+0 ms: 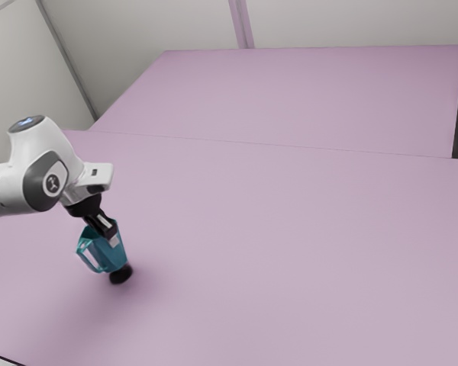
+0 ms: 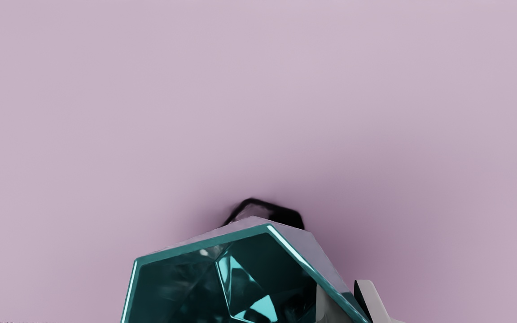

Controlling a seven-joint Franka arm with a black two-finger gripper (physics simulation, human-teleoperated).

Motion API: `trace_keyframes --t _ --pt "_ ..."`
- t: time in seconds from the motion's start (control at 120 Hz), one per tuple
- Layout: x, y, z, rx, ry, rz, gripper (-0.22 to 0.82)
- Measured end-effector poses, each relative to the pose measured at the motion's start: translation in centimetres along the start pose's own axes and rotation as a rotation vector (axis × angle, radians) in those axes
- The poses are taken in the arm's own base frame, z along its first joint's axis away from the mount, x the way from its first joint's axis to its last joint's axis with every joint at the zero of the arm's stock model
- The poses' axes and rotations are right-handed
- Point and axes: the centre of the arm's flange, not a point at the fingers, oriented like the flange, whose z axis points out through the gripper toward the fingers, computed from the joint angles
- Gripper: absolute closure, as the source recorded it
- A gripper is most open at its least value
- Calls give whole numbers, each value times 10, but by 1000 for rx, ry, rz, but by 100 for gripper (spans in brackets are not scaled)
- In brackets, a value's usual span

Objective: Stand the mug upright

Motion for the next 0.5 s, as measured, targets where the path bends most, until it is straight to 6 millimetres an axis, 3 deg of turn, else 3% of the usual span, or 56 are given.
trace_keyframes --t 0.5 --pt "33 15 3 33 173 -213 78"
